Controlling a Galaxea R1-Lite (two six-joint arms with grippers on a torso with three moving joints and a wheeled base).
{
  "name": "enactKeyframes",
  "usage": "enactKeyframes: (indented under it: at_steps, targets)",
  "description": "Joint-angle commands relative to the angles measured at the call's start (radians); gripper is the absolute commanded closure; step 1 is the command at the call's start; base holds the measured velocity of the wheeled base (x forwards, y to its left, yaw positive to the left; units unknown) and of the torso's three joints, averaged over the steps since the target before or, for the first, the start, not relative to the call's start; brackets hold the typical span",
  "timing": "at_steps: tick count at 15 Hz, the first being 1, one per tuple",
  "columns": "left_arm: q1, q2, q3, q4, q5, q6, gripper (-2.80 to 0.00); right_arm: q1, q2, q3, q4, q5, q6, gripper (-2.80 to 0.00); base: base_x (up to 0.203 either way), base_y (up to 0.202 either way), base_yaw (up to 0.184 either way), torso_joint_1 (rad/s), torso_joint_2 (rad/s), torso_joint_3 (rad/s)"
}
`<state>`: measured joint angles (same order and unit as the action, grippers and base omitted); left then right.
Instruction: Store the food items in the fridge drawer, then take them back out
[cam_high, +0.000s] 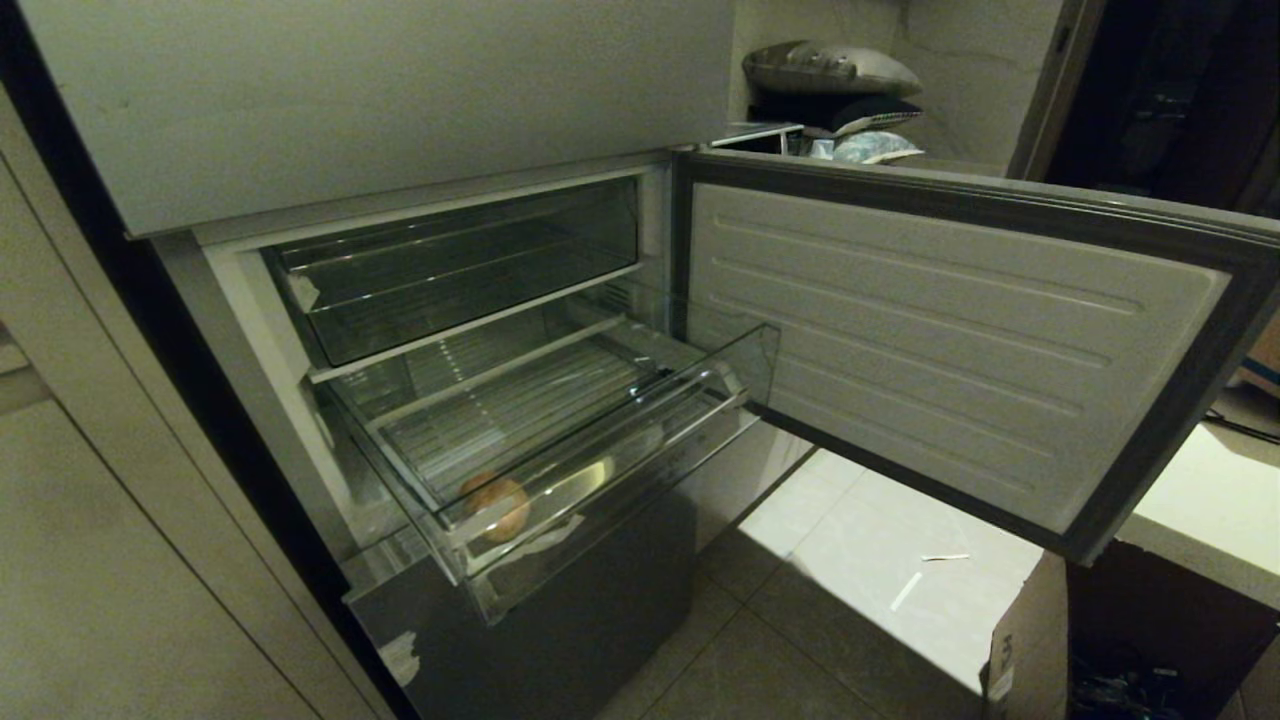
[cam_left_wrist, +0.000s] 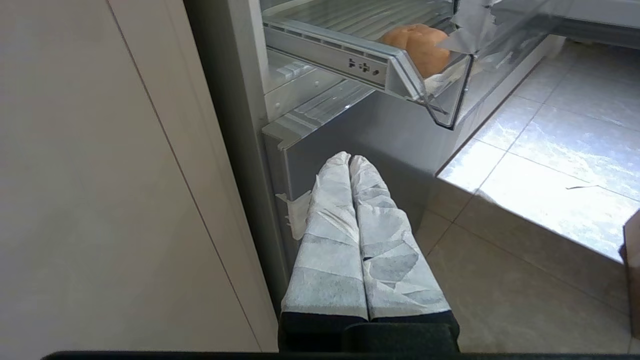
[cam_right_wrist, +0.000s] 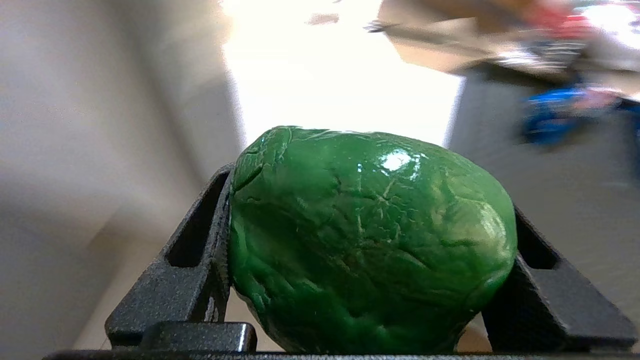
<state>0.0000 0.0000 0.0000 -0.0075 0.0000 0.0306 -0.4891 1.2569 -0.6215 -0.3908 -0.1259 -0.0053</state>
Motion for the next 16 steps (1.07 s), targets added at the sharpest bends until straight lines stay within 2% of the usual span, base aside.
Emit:
enactKeyframes:
  at_steps: [1,4,8,11,14,16]
  targets:
    - [0.000,0.000,0.000,0.000,0.000,0.000,0.00,-0.172,0.190,-0.022,-0.121,0.011,-0.002,0.00,0.000,0.000,0.000,0.000,0.00,0.000]
    - [0.000,0.000,0.000,0.000,0.000,0.000,0.00,-0.360,0.243,-0.054,-0.144,0.109,-0.016,0.00,0.000,0.000,0.000,0.000,0.00,0.000]
    - [0.000,0.000,0.000,0.000,0.000,0.000,0.00,-0.494,0.359,-0.090,-0.159,0.196,-0.020,0.00,0.000,0.000,0.000,0.000,0.00,0.000]
    - [0.000,0.000,0.000,0.000,0.000,0.000,0.00,-0.528,0.478,-0.093,-0.283,0.273,-0.019,0.00,0.000,0.000,0.000,0.000,0.00,0.000]
    - [0.000,0.000,0.000,0.000,0.000,0.000,0.00,-0.530,0.606,-0.086,-0.479,0.323,-0.020,0.00,0.000,0.000,0.000,0.000,0.00,0.000]
    - [0.000,0.000,0.000,0.000,0.000,0.000,0.00,-0.519,0.657,-0.093,-0.556,0.353,-0.024,0.00,0.000,0.000,0.000,0.000,0.00,0.000]
